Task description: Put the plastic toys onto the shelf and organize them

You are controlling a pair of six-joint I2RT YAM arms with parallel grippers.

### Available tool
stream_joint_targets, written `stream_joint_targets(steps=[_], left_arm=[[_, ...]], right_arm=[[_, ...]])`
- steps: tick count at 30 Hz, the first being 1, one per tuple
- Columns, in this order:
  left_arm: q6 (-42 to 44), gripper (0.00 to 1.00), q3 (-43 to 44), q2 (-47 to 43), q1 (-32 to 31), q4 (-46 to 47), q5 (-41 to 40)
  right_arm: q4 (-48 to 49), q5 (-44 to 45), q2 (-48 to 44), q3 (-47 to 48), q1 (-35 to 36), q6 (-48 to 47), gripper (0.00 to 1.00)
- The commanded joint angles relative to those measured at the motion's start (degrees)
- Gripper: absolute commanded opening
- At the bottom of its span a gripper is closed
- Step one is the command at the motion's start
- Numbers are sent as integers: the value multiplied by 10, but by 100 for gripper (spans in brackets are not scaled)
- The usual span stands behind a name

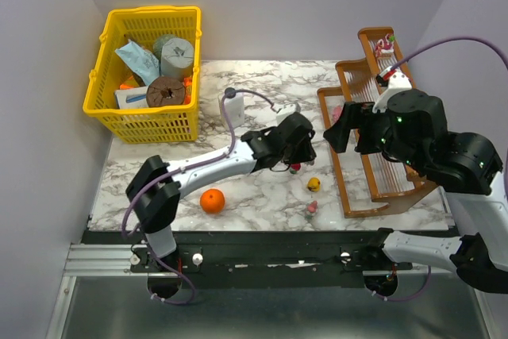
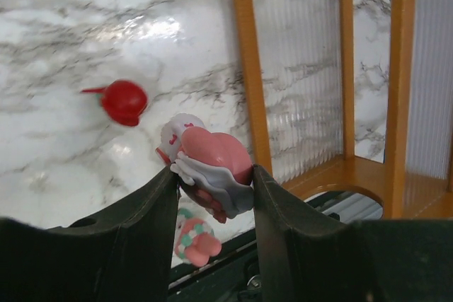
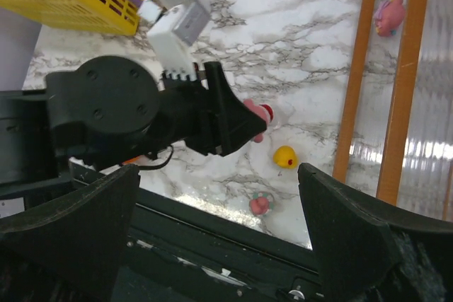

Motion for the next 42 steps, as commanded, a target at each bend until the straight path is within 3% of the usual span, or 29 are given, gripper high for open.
stream_joint_targets(steps=[1, 10, 20, 32, 42], left_arm=[[118, 15, 97, 80, 17, -7, 116], [150, 13, 237, 214, 34, -15, 200], [137, 12, 347, 317, 49, -19, 226], [101, 10, 416, 389, 51, 4, 232], [95, 10, 482, 436, 52, -39, 216]], right_arm=[[-45, 32, -12, 41, -2, -8, 99], [-64, 9, -12, 109, -3, -30, 100], [-74, 20, -11, 145, -2, -36, 100], [-49, 7, -39, 108, -2, -33, 99], [-48, 7, -50, 85, -3, -24, 99]])
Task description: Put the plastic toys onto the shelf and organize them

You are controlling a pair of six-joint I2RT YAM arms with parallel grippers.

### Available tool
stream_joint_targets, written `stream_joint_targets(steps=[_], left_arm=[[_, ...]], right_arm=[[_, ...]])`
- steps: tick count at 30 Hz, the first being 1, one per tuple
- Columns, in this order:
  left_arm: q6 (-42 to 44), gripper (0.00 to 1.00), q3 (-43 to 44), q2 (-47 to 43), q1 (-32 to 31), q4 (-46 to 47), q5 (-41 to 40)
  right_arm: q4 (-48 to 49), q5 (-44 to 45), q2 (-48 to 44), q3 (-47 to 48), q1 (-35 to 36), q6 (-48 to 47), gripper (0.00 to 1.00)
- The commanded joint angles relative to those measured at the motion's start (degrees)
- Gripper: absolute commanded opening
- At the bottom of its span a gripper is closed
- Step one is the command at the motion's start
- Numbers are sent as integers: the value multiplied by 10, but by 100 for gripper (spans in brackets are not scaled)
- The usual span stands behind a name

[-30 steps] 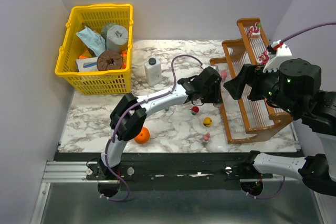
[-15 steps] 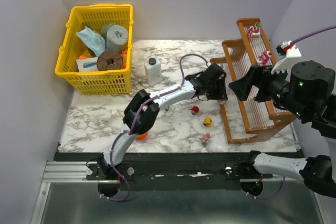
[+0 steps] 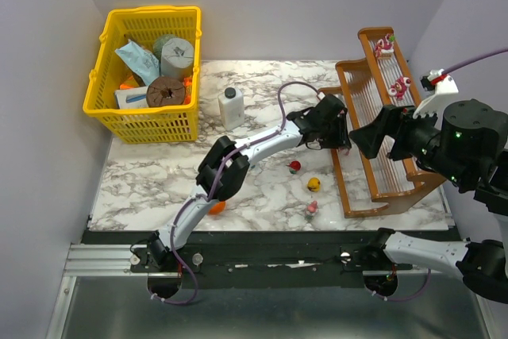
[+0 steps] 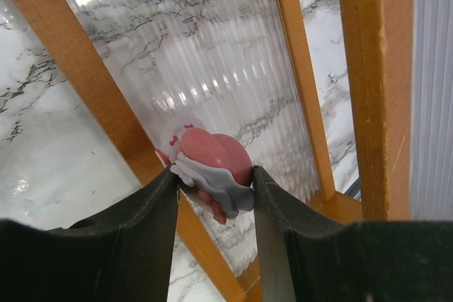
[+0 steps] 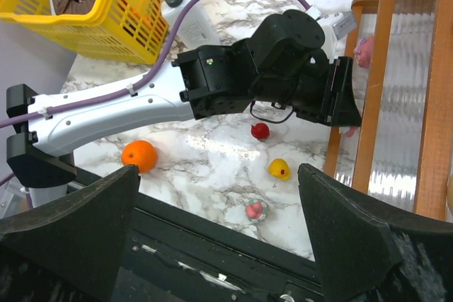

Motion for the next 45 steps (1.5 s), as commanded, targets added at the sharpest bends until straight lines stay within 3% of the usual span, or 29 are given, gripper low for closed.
stream_joint_targets(steps=[1, 19, 45], left_arm=[[-9, 10, 30, 20, 1, -22, 2], [-11, 11, 68, 66, 18, -10, 16], [12, 34, 110, 89, 21, -24, 30]], right_arm=[[5, -6, -7, -12, -2, 7, 99], [-2, 15, -8, -21, -3, 7, 99], [9, 23, 0, -38, -2, 4, 100]])
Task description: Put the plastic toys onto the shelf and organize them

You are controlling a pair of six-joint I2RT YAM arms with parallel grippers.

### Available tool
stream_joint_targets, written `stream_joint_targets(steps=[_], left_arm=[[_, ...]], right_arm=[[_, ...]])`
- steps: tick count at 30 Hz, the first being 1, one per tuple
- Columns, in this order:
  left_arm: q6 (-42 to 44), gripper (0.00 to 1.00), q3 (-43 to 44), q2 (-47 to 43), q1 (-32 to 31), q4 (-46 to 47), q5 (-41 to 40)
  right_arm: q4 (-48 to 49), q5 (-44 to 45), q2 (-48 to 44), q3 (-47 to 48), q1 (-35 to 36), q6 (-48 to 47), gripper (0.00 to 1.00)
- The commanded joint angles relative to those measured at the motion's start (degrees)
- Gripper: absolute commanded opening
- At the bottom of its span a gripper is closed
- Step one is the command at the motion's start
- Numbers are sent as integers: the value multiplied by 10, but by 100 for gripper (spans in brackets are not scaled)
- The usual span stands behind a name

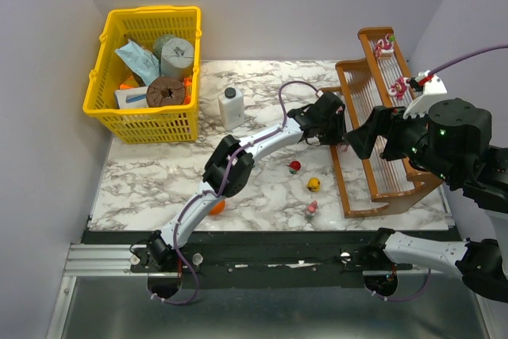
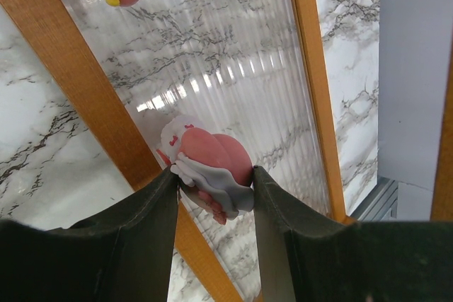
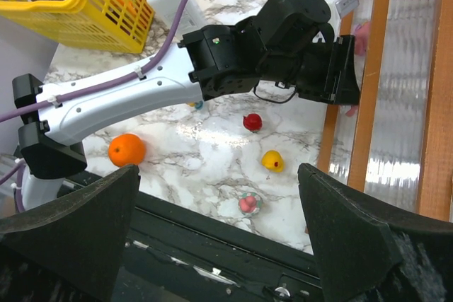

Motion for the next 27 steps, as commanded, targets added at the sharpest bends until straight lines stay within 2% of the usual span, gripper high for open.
stream_joint_targets(steps=[1, 3, 11, 27], left_arm=[[9, 35, 17, 12, 2, -3, 15], [10, 40, 16, 12, 2, -3, 15], [12, 48, 15, 10, 2, -2, 13], [15, 61, 13, 3, 2, 11, 15]], right_arm=[[9, 15, -4, -9, -3, 0, 100], [9, 16, -3, -9, -3, 0, 100], [9, 18, -5, -10, -3, 0, 100], [12, 21, -6, -13, -2, 1, 100]])
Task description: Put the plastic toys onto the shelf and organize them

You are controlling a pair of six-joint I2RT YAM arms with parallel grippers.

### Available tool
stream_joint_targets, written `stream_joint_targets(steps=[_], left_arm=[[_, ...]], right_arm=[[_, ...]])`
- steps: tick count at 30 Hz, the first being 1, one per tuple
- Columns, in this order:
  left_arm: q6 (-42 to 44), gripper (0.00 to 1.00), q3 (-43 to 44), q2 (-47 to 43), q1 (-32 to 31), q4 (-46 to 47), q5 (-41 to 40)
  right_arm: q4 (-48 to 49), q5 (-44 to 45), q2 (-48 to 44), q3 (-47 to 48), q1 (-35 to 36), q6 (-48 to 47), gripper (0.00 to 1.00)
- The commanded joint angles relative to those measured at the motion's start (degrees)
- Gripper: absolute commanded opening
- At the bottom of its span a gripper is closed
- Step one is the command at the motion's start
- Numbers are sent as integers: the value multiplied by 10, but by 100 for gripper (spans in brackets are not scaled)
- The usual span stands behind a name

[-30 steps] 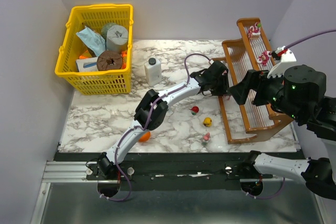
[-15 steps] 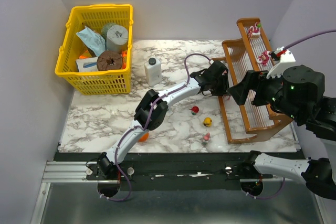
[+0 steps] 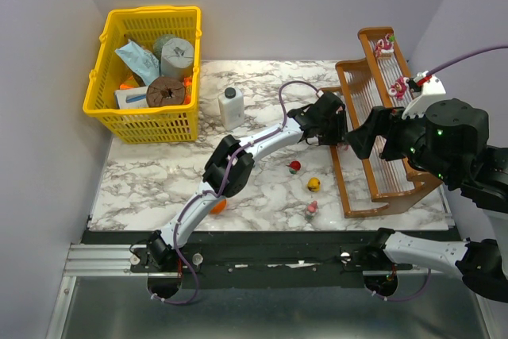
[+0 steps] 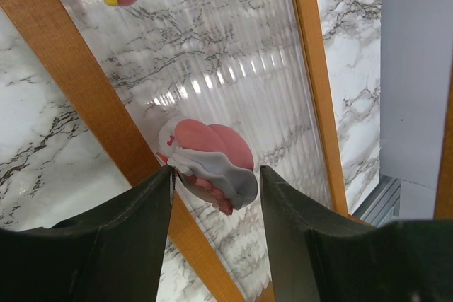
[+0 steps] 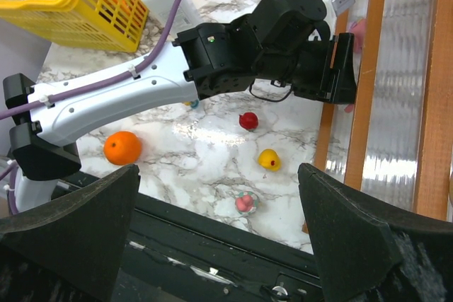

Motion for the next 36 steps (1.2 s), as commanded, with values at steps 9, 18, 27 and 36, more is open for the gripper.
stream_joint_targets(steps=[9, 18, 27, 36], left_arm=[[23, 74, -11, -27, 2, 18, -3], [47, 84, -113, -117, 2, 37, -39], [45, 86, -237, -218, 0, 80, -51], [-5, 88, -496, -416, -42, 47, -110]], right_arm=[[12, 17, -3, -3, -3, 2, 100], [11, 5, -10, -25, -3, 13, 100], [9, 9, -25, -41, -3, 16, 100], [10, -13, -23, -54, -3, 14, 100]])
